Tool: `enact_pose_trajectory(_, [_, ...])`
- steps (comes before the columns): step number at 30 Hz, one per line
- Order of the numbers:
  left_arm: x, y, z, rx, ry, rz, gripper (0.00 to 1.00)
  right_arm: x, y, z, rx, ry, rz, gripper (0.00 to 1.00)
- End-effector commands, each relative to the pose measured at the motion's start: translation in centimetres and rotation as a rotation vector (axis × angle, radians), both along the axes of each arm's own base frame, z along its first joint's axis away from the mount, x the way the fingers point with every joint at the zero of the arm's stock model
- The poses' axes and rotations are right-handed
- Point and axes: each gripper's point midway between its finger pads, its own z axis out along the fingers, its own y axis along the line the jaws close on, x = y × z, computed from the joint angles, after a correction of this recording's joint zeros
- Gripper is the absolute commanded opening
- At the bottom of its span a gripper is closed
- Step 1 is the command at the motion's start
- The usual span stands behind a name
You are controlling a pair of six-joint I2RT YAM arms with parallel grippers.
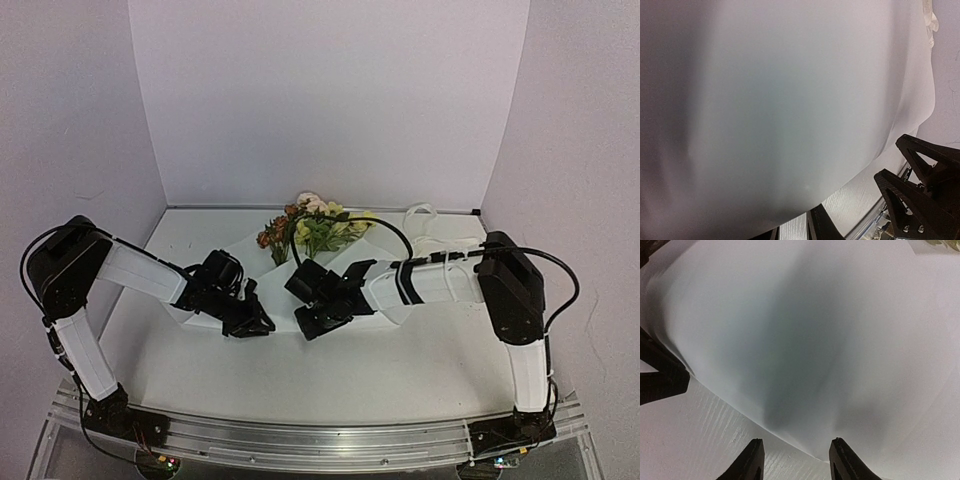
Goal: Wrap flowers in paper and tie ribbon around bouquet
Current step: Press the fold line of the 1/4-folded wrapping paper.
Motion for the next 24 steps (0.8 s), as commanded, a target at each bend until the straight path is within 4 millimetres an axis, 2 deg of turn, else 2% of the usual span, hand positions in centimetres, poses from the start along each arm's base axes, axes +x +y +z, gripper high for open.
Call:
enact_pose_trajectory(1, [0.5, -0.1, 1.0, -0.034, -0.020, -0.002, 0.20, 1.1, 0.1, 0.4, -0.058, -0.057, -0.002, 0.46])
enact_pose_trajectory(11, [1.2, -0.4, 2.8, -0.084, -0.046, -0.014, 0.20, 1.6, 0.3, -0.9, -0.112, -0.062, 0.009, 0.47])
enact_pose_trajectory(19, [1.7, -0.2, 3.1, -0.114, -0.050, 0.007, 0.20, 1.9, 0.6, 1.4, -0.084, -0.082, 0.005, 0.49])
enact_pose_trajectory(24, [2.3, 1.1, 1.3, -0.064, -0.015, 0.055, 0.20, 1.5, 0.3, 3.3, -0.048, -0.086, -0.002, 0.59])
